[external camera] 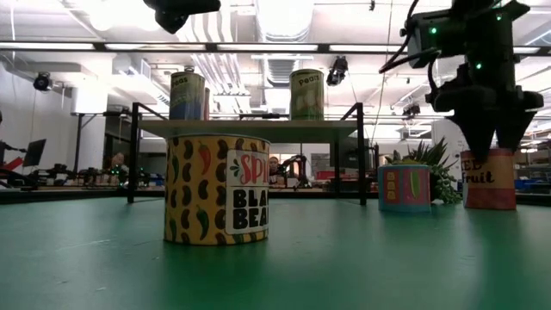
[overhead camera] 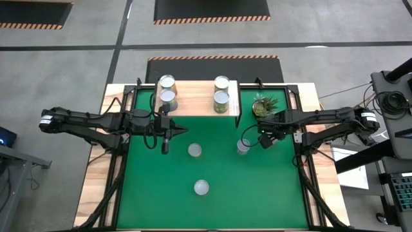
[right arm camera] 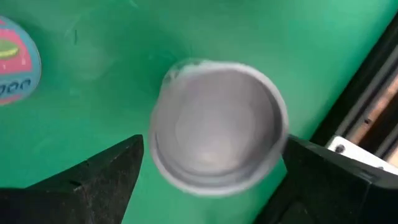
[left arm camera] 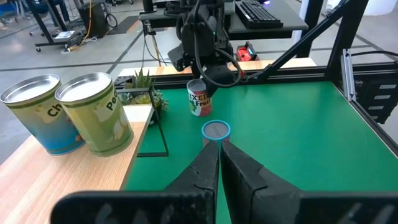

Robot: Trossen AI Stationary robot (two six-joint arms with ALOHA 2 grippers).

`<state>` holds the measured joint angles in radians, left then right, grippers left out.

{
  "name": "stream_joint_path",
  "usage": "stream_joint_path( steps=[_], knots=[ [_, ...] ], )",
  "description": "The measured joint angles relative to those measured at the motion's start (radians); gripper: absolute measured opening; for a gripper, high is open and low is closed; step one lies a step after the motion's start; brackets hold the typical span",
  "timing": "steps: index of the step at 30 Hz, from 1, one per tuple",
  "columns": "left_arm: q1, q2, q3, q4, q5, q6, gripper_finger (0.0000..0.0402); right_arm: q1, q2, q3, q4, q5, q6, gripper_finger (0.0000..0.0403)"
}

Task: Pick and place cans onto a shelf
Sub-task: Put the small white can on the shelf

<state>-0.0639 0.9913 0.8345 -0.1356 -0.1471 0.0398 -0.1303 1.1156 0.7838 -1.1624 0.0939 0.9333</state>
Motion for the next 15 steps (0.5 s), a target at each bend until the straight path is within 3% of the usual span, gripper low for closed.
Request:
stream_joint_path(
  steps=[4, 11, 15],
  knots=[
    [0.000, 0.000, 0.000, 0.006, -0.001, 0.003, 0.0000, -0.002, 0.000, -0.011, 0.035, 0.046, 0.003, 0.0352],
    [0.000, -0.008, -0.004, 0.034, -0.002, 0.018, 0.0000, -0.002, -0.001, -0.010, 0.043, 0.047, 0.002, 0.0282],
    [0.000, -0.038, -0.031, 0.088, -0.003, 0.025, 0.0000, -0.002, -0.001, -0.009, 0.043, 0.047, 0.002, 0.0273]
  ],
)
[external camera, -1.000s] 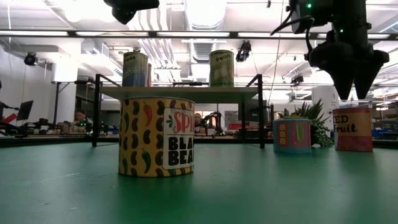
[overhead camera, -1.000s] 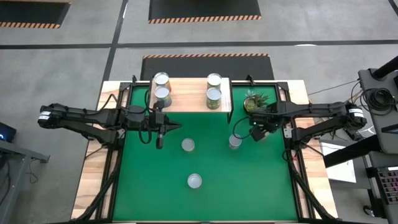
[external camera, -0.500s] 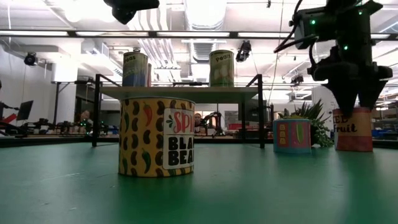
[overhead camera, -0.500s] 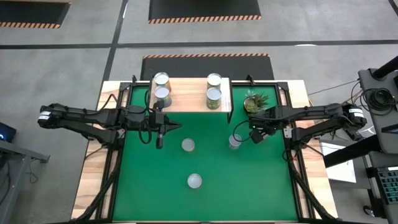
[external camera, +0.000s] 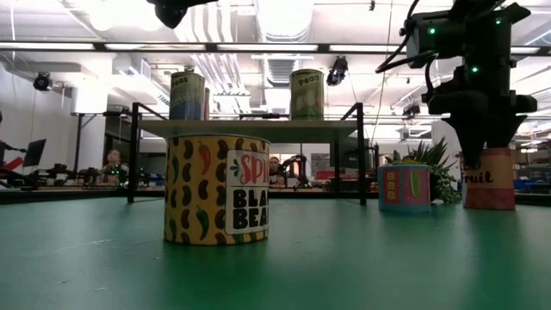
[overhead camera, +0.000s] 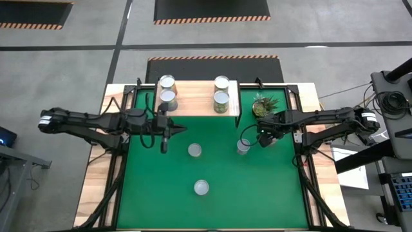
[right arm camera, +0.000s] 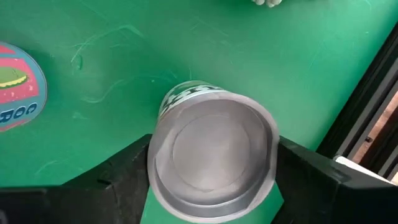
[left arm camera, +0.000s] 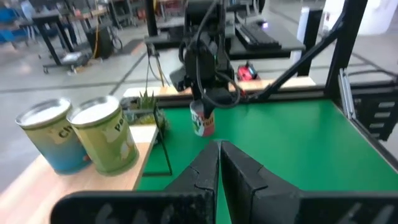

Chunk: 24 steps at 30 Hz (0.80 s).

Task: Pick and place cans onto a shelf
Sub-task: Put the small white can on the shelf

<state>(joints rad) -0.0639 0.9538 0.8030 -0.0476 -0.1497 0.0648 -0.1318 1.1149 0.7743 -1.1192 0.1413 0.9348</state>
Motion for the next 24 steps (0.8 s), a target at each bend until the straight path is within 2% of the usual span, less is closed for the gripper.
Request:
stream_joint_path(
  steps=[6, 13, 17, 24],
  knots=[
    [0.000, -0.100, -0.046, 0.050, 0.000, 0.004, 0.0000, 0.002, -0.006, 0.066, -0.029, -0.003, -0.012, 0.0291],
    [0.000, -0.203, -0.070, 0.074, 0.000, 0.011, 0.0000, 0.064, -0.005, 0.306, -0.118, 0.037, -0.019, 0.0293],
    [0.000, -0.270, -0.132, 0.150, 0.000, 0.012, 0.0000, 0.140, 0.002, 0.469, -0.165, 0.128, 0.007, 0.0292],
    [0.000, -0.359, -0.186, 0.197, 0.000, 0.012, 0.0000, 0.266, 0.026, 0.698, -0.126, 0.322, -0.035, 0.0289]
  ],
)
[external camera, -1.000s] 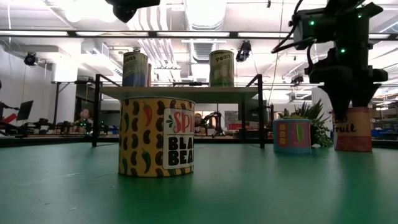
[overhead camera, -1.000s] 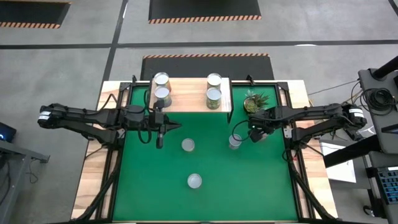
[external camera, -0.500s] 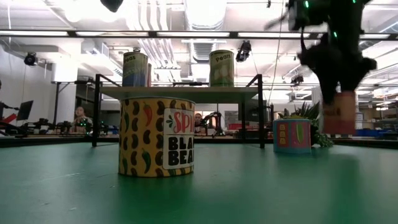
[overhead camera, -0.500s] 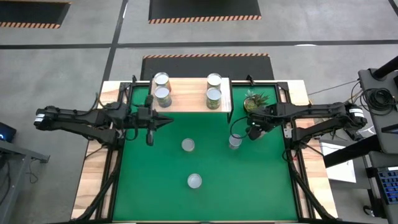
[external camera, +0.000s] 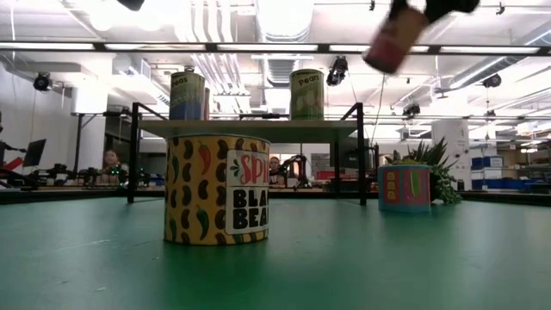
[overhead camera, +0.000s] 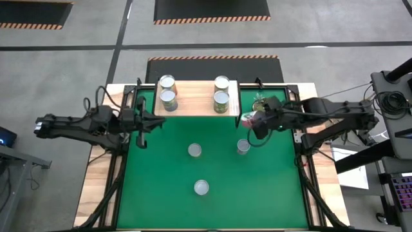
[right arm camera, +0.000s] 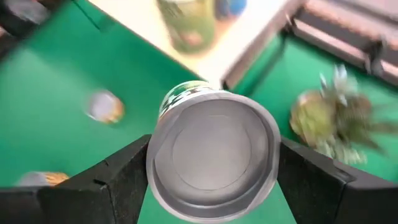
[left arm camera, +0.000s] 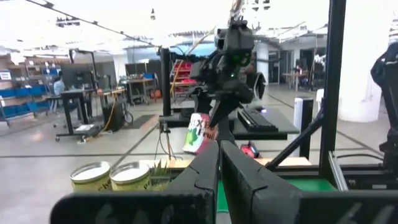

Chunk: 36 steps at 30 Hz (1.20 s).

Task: Pick and place cans onto a shelf
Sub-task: Put the small white can on the shelf

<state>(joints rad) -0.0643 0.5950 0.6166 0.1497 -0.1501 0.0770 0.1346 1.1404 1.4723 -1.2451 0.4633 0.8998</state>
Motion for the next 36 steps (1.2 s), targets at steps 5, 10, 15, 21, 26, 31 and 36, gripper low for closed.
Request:
stream_joint_path(
  steps=[5, 10, 15, 21, 26, 31, 36],
  knots=[
    [0.000, -0.016, -0.002, -0.001, 0.001, 0.000, 0.0000, 0.009, 0.089, 0.149, 0.072, 0.034, -0.154, 0.0289],
    [0.000, -0.021, 0.003, -0.008, 0.002, 0.000, 0.0000, 0.009, 0.233, 0.347, 0.072, 0.034, -0.331, 0.0288],
    [0.000, -0.022, 0.003, -0.018, 0.002, 0.000, 0.0000, -0.001, 0.388, 0.573, 0.076, 0.035, -0.514, 0.0288],
    [0.000, -0.022, 0.003, -0.019, 0.002, 0.000, 0.0000, -0.052, 0.567, 0.795, 0.072, 0.020, -0.721, 0.0288],
    [0.000, -0.023, 0.003, -0.019, 0.002, 0.000, 0.0000, -0.110, 0.676, 0.878, 0.106, -0.052, -0.863, 0.0288],
    [0.000, -0.026, 0.003, -0.024, 0.003, 0.000, 0.0000, -0.169, 0.744, 0.871, 0.112, -0.091, -0.981, 0.0288],
    [0.000, -0.025, 0.003, -0.026, 0.003, 0.000, 0.0000, -0.202, 0.813, 0.871, 0.142, -0.131, -1.080, 0.0288]
  ],
)
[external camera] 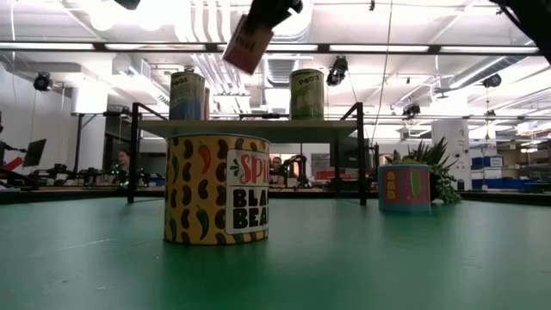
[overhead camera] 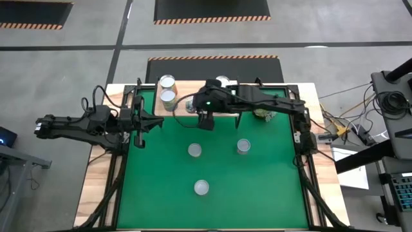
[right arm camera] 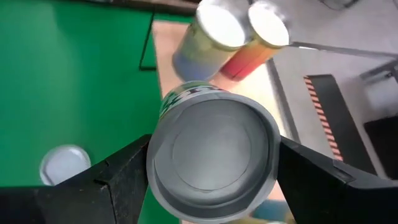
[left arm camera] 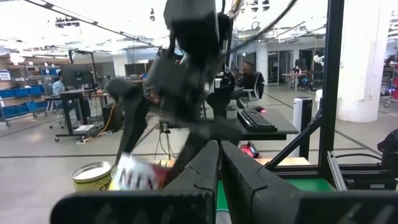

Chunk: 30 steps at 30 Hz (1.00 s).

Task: Pick and place cans onto a shelf
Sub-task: Put the small white can on the shelf

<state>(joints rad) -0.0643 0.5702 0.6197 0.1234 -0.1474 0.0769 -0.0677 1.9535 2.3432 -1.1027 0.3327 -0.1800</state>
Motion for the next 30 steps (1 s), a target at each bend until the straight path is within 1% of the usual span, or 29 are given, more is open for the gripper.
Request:
stream_joint_path(
  steps=[5, 12, 21, 30],
  knots=[
    [0.000, -0.001, 0.000, -0.002, 0.000, 0.000, 0.0000, -0.013, 0.073, 0.000, 0.009, -0.003, -0.069, 0.0288],
    [0.000, -0.001, 0.000, -0.007, 0.000, 0.000, 0.0000, -0.018, 0.142, 0.001, 0.021, 0.000, -0.114, 0.0288],
    [0.000, -0.002, 0.000, -0.011, 0.000, 0.002, 0.0000, -0.031, 0.151, 0.004, 0.040, 0.003, -0.132, 0.0289],
    [0.000, 0.000, 0.000, -0.014, 0.000, 0.011, 0.0000, -0.068, 0.157, 0.003, 0.043, 0.009, -0.113, 0.0329]
  ],
)
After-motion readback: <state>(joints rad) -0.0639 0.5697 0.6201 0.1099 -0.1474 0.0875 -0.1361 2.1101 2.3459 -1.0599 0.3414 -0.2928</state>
